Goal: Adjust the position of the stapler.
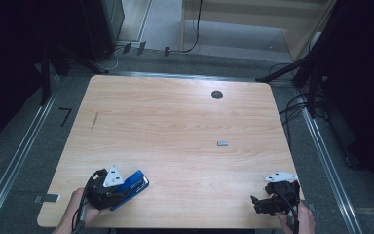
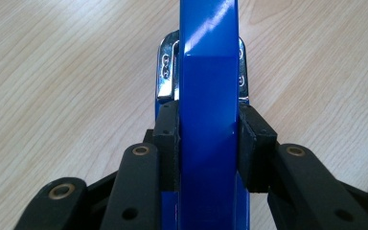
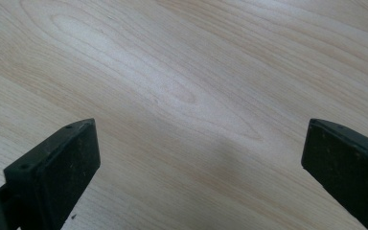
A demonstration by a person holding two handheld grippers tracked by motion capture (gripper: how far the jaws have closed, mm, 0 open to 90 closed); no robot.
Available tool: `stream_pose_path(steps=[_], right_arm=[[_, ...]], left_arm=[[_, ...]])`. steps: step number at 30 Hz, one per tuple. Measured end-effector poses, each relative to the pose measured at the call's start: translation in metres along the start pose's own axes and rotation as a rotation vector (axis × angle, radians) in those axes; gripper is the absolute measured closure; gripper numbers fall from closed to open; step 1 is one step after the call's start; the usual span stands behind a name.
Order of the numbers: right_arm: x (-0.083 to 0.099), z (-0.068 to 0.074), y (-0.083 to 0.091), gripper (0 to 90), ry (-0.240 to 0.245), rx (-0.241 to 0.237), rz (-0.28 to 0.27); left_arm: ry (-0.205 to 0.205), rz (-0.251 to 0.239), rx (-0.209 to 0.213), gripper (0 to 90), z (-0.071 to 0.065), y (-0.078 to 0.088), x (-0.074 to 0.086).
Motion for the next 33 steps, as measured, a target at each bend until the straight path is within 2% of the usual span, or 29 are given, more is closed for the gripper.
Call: stream_pose_path(steps=[5, 16, 27, 33], right_arm=[[0.0, 0.0, 0.0, 0.0, -0.003, 0.003, 0.005], [0.0, 0.0, 0.0, 0.0, 0.001, 0.001, 0.004], [0.0, 0.001, -0.001, 0.0, 0.004, 0.0, 0.006], [0.0, 0.002, -0.002, 0.0, 0.008, -0.002, 0.006]], left_arm=[[-0.019, 0.0, 0.009, 67.0, -0.001, -0.003, -0.004], [-0.095, 0.003, 0.044, 67.0, -0.003, -0.014, -0.017], [-0.132, 0.002, 0.071, 66.9, -0.005, -0.021, -0.026], [-0.179, 0.008, 0.097, 67.0, -0.009, -0.027, -0.034]])
Point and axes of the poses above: each handheld gripper's, and its own axes: y roughly backward along the jaws, x roughly out of its underside, z roughly to its left, the point moved 1 cm from there along -y, roughly forward along the jaws, and after that the axes turned 15 degrees about x, right-handed, at the moved point
